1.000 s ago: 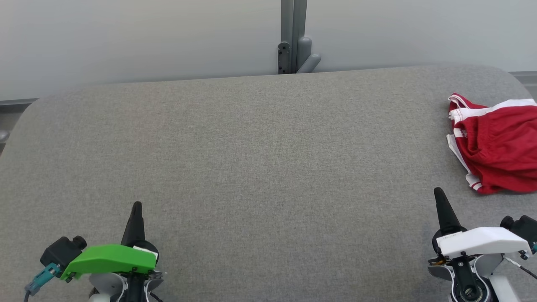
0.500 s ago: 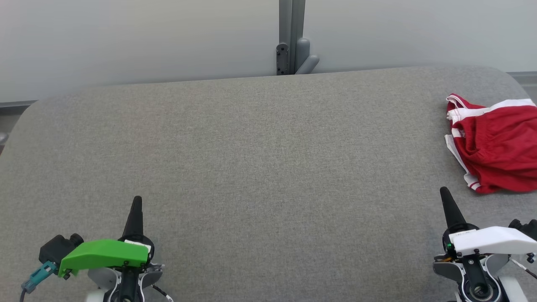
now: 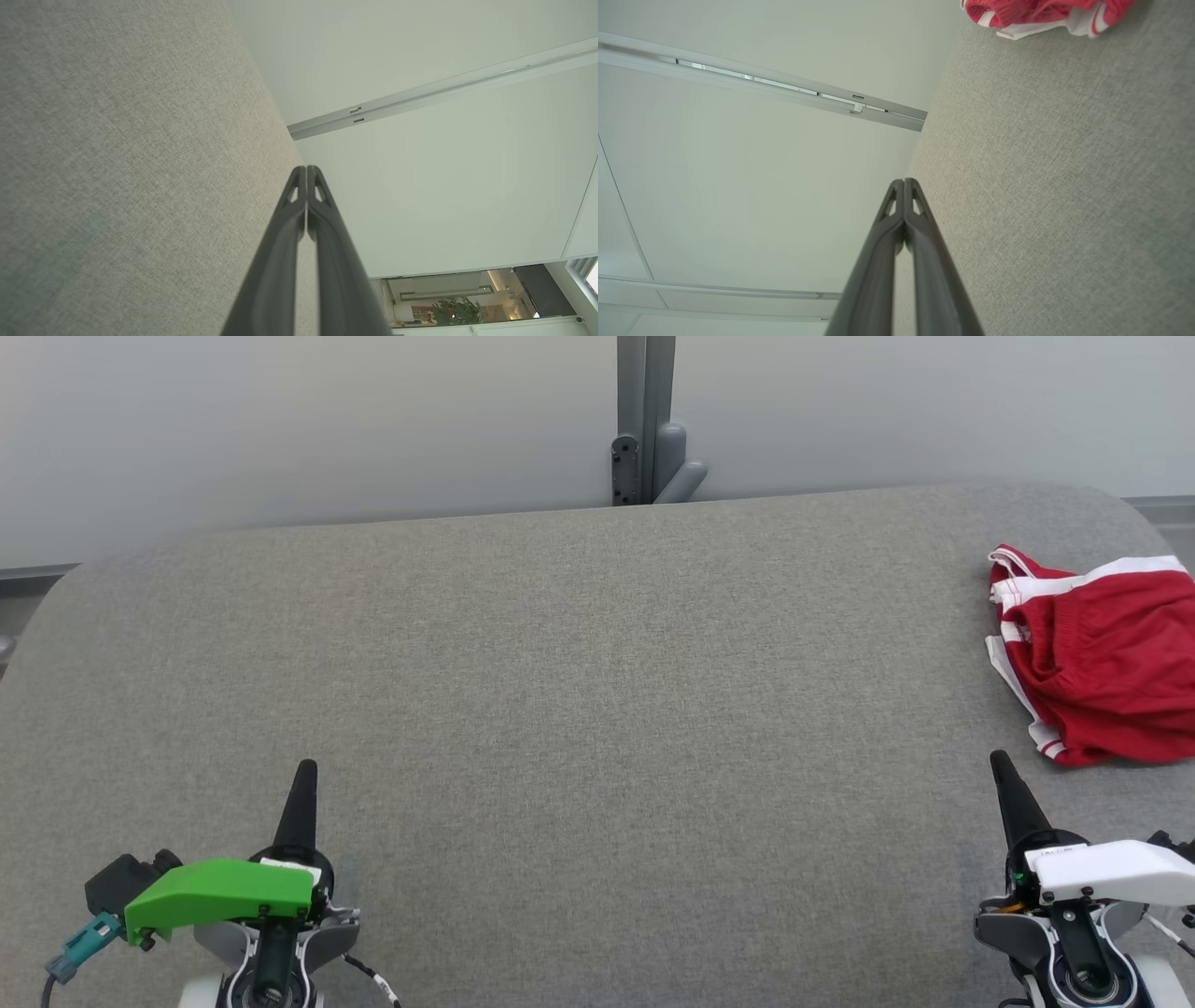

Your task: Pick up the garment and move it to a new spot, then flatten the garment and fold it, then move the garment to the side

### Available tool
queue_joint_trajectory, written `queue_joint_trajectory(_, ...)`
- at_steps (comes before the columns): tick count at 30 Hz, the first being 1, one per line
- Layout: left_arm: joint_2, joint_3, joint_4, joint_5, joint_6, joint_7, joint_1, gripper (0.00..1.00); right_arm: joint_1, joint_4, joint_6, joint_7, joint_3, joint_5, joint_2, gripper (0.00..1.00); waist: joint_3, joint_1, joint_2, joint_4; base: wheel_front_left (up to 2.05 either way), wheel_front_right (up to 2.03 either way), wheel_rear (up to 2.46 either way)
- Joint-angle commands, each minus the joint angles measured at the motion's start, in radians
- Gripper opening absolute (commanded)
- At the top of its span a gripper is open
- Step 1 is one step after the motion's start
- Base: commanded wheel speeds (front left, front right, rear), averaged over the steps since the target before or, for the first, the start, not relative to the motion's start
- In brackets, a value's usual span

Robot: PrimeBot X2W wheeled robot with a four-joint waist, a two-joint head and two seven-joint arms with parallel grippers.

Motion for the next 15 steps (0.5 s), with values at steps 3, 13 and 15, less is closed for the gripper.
queue_joint_trajectory(3,0.001,0.006,0.0,-0.044,-0.009,0.011,-0.027,0.0,0.005,-0.011,0.0,0.012,-0.012,0.042,-0.005,0.0,-0.001,0.0,0.0038,-0.001,0.0,0.0,0.0)
queue_joint_trajectory(13,0.001,0.012,0.005,-0.12,-0.018,0.032,-0.039,0.0,0.007,-0.014,0.0,0.033,-0.029,0.122,-0.006,0.0,-0.004,0.0,0.0042,-0.004,0.0,0.0,0.0)
queue_joint_trajectory(15,0.001,0.013,0.006,-0.137,-0.02,0.035,-0.041,0.0,0.007,-0.014,0.0,0.038,-0.032,0.135,-0.006,0.0,-0.004,0.0,0.0043,-0.005,0.0,0.0,0.0)
